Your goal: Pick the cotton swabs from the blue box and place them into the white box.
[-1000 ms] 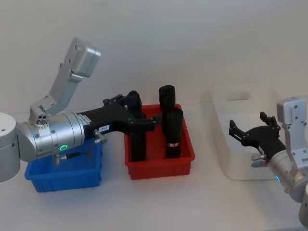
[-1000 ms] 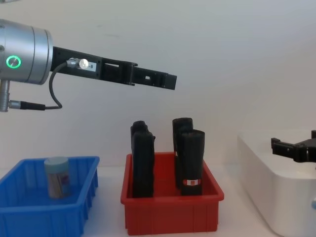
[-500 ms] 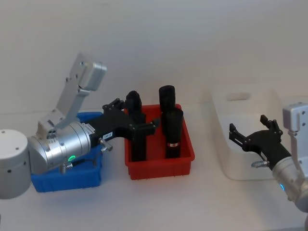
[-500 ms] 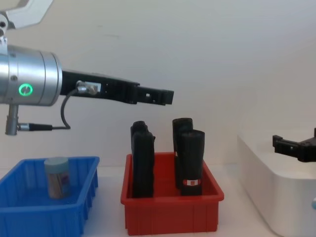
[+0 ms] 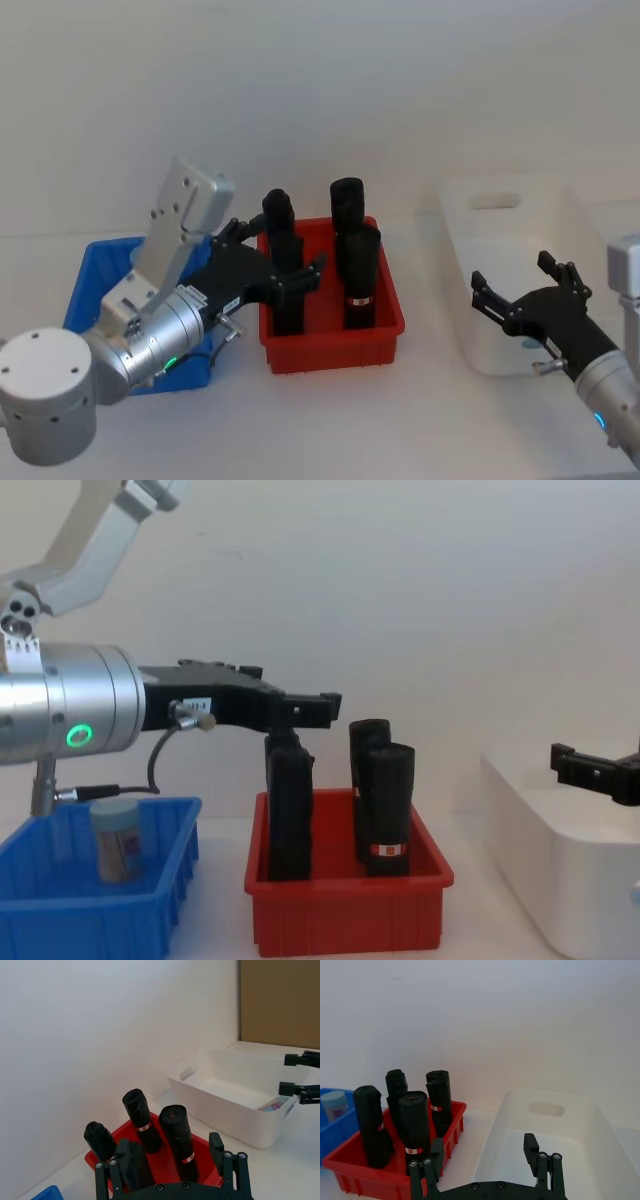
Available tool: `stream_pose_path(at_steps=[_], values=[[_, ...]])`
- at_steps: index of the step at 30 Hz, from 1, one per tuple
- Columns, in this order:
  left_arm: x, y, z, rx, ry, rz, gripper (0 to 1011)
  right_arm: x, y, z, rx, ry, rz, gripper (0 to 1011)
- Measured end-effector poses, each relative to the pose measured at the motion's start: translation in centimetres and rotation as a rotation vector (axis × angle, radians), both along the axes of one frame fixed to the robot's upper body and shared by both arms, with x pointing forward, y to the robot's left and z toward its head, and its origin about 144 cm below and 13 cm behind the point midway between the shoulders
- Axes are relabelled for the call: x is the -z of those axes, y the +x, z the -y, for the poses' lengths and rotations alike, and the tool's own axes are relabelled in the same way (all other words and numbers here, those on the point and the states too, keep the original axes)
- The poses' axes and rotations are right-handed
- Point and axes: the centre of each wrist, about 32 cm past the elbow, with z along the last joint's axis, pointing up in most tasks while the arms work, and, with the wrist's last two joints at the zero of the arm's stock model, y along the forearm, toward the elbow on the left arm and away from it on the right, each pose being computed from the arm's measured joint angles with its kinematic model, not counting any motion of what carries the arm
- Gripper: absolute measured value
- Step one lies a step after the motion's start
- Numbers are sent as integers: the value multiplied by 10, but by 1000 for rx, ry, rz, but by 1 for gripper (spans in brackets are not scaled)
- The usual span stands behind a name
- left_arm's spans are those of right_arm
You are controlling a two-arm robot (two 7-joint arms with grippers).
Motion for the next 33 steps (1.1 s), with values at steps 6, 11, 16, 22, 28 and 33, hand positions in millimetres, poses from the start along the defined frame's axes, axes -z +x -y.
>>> stream_pose_path(at_steps=[6, 11, 16, 22, 28, 33], values=[[15, -7, 7, -51, -5, 42, 1004, -6, -16, -2, -28, 17, 6, 1001], [26, -13, 13, -88, -11, 73, 1004, -9, -25, -4, -43, 25, 8, 1001], [39, -21, 19, -132, -22, 111, 1004, -10, -29, -4, -50, 29, 8, 1001], [51, -28, 25, -173, -35, 146, 1004, -11, -30, -4, -52, 30, 8, 1001], [57, -32, 28, -192, -42, 162, 1004, -11, -30, -4, -52, 30, 9, 1001], [58, -33, 28, -194, -43, 164, 1004, -11, -30, -4, -52, 30, 9, 1001]])
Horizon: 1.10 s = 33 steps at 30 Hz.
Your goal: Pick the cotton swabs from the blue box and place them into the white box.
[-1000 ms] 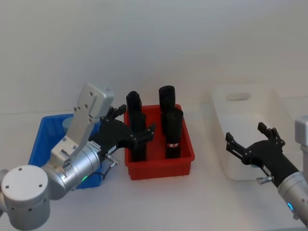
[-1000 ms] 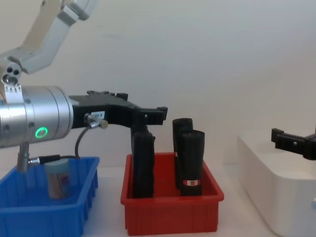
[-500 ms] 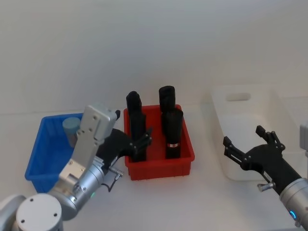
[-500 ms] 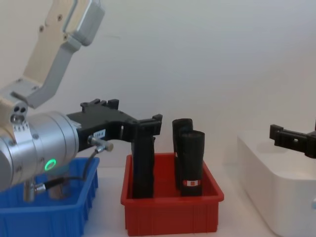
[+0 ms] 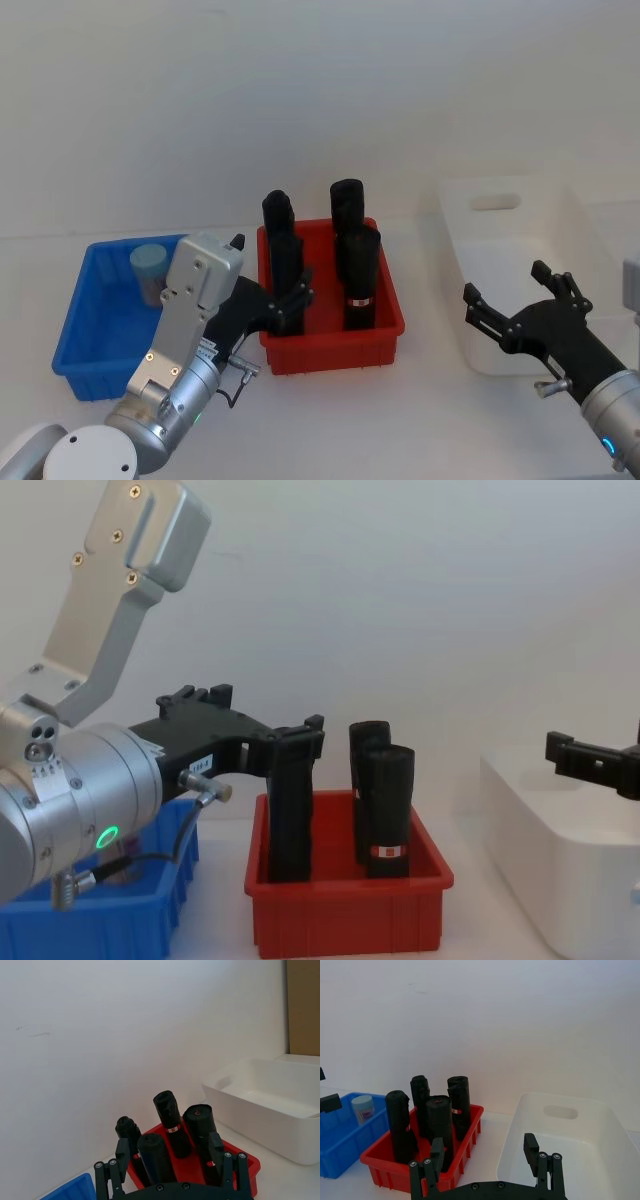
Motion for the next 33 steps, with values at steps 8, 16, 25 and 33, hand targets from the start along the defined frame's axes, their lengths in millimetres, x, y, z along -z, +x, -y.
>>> stream_pose_path(at_steps=[8, 16, 25, 33], values=[[0, 0, 0, -1, 0, 1, 1004, 0, 0, 0, 0, 0, 0, 1001], [0, 0, 0, 0, 0, 1, 1004, 0, 0, 0, 0, 0, 0, 1001], [0, 0, 0, 0, 0, 1, 1004, 1, 9, -1, -10, -7, 5, 1001], [0, 0, 0, 0, 0, 1, 1004, 3, 25, -2, -25, -14, 7, 1001]])
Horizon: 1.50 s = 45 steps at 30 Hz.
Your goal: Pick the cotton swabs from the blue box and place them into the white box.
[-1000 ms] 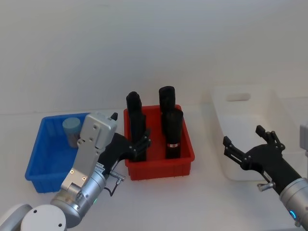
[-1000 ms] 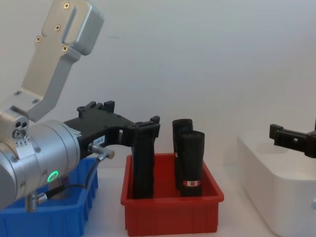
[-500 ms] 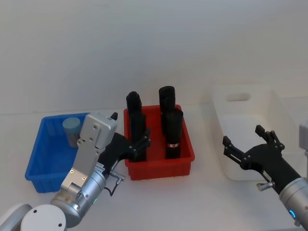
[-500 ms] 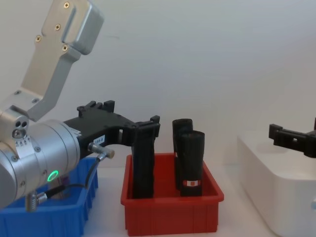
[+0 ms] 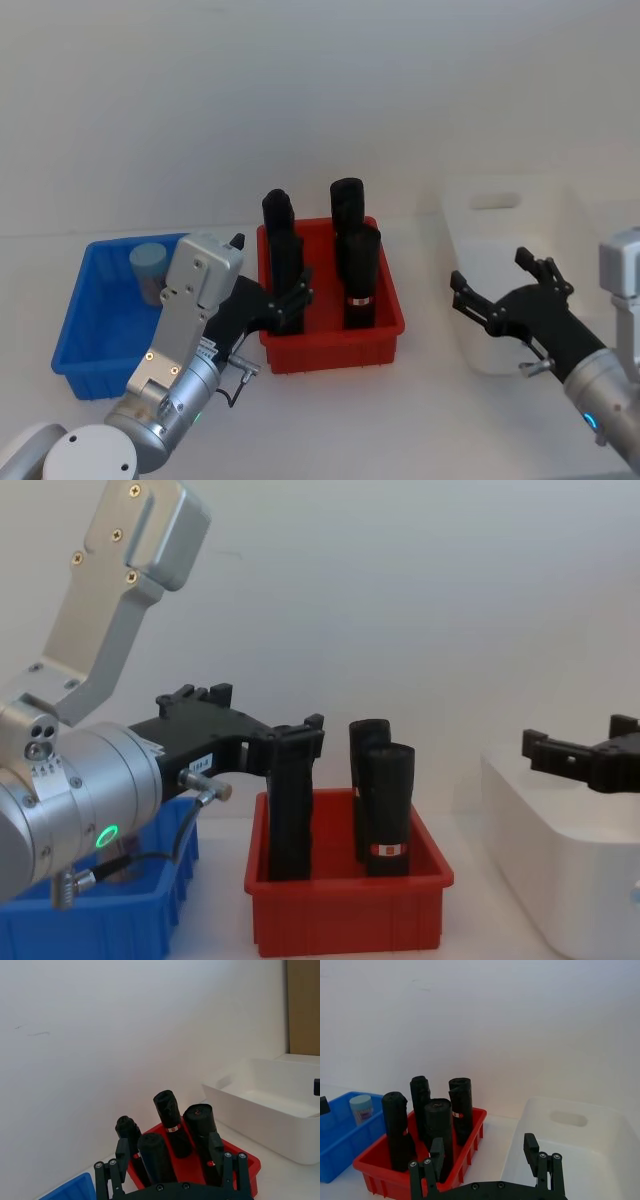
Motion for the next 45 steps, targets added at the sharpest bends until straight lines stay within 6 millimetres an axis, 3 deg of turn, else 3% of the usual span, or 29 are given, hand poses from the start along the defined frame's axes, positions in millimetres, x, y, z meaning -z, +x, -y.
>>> stream_pose_path(at_steps=[25, 45], values=[[0, 0, 0, 0, 0, 0, 1004, 14, 71, -20, -140, -42, -9, 1001], [0, 0, 0, 0, 0, 0, 1004, 21, 112, -39, -227, -58, -35, 1001]])
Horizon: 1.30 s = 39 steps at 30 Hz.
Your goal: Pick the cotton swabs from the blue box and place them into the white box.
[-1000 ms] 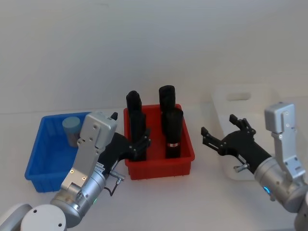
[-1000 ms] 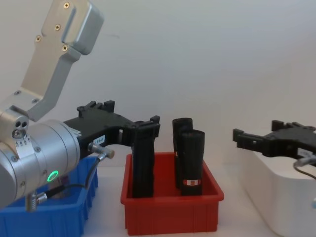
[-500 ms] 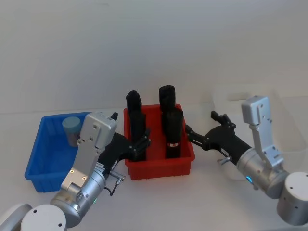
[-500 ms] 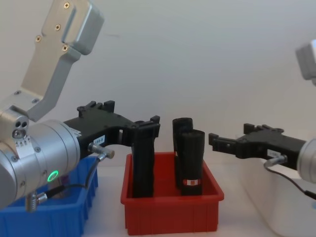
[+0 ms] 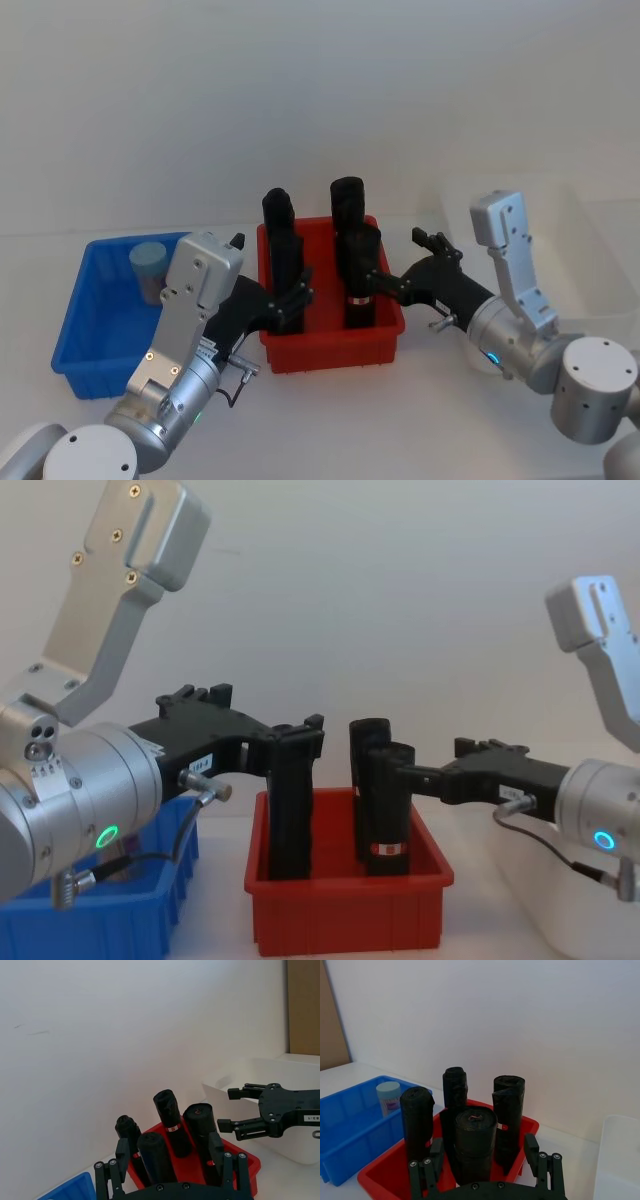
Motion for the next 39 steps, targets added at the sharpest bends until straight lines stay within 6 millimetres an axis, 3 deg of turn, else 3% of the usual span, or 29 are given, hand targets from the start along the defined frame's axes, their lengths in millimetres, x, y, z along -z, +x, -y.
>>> stream_pose_path(at_steps=[36, 39], values=[[0, 0, 0, 0, 0, 0, 1004, 14, 48, -17, -100, -25, -52, 1002], [0, 0, 0, 0, 0, 0, 1004, 15, 51, -18, -105, -26, -53, 937]])
